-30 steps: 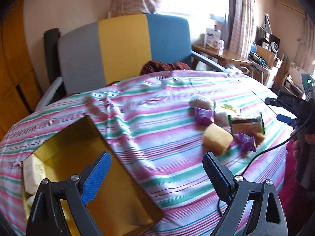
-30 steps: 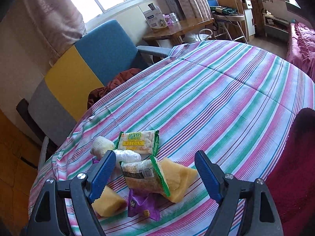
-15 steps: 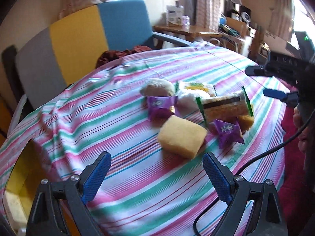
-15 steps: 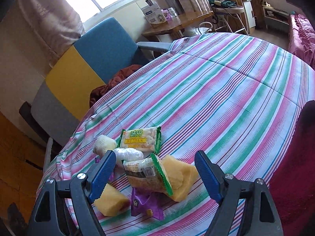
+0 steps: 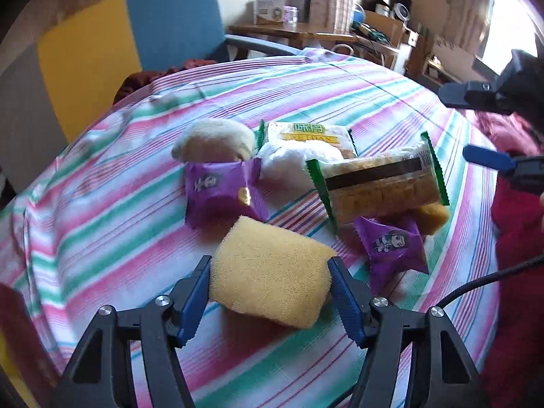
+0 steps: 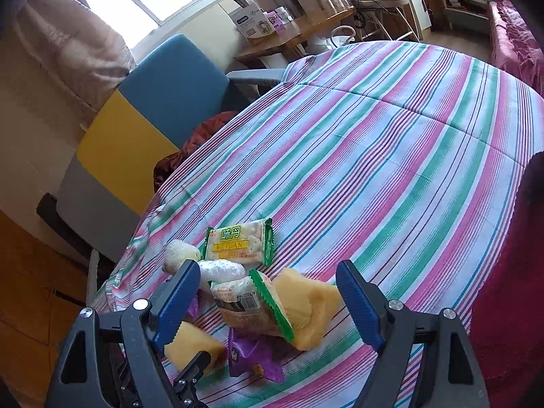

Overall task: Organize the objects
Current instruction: 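Grasp the second yellow sponge with the left tool and lift it, then carry the sponge toward the gold tray with the left tool while the right grasps the cracker packet, then lower the sponge into the gold tray and open the left tool, then carry the cracker packet into the gold tray and open the right tool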

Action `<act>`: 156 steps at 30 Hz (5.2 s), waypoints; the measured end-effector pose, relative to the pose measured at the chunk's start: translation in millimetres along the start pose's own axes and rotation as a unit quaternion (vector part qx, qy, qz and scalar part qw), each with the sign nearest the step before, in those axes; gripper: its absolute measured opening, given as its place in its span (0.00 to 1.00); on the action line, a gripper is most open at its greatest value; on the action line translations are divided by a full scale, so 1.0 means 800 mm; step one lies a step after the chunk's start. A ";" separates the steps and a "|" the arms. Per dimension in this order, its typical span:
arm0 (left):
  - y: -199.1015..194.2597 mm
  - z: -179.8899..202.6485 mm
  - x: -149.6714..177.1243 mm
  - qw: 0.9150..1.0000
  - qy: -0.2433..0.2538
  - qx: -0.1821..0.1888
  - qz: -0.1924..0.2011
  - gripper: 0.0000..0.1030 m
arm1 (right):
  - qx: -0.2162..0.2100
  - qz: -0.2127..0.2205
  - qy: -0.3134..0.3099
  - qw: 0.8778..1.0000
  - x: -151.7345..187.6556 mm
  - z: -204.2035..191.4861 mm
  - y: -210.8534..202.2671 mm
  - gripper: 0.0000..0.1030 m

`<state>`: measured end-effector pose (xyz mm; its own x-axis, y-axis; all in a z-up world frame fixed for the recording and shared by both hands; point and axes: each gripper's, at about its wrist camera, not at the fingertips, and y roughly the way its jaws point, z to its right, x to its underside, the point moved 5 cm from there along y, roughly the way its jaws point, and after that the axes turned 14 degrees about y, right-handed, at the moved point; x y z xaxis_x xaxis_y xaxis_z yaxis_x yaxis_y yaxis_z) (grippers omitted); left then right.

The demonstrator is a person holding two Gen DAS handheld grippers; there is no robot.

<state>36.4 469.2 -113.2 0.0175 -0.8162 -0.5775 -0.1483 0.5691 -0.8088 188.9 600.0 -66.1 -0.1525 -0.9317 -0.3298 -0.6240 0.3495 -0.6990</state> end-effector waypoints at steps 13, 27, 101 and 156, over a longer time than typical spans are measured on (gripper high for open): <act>-0.078 0.013 0.076 0.998 -0.055 -0.002 0.022 0.58 | -0.021 -0.039 -0.035 0.998 0.016 -0.026 0.023 0.82; -0.158 0.005 0.095 0.994 -0.080 -0.009 0.070 0.58 | -0.162 -0.194 -0.087 0.964 0.080 -0.086 0.039 0.84; -0.238 -0.357 0.313 0.879 -0.414 -0.236 -0.029 0.80 | 0.113 -0.158 -0.413 0.890 0.183 -0.100 0.138 0.41; -0.398 -0.225 0.423 0.847 -0.414 -0.329 0.052 0.87 | -0.094 -0.292 -0.524 0.795 0.510 -0.297 0.040 0.37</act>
<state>-88.8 -6.1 -31.2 0.6177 -0.2612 -0.7417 -0.7055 0.2327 -0.6695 -75.4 207.5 -72.3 0.8657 -0.3009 -0.4000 -0.4719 -0.2240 -0.8527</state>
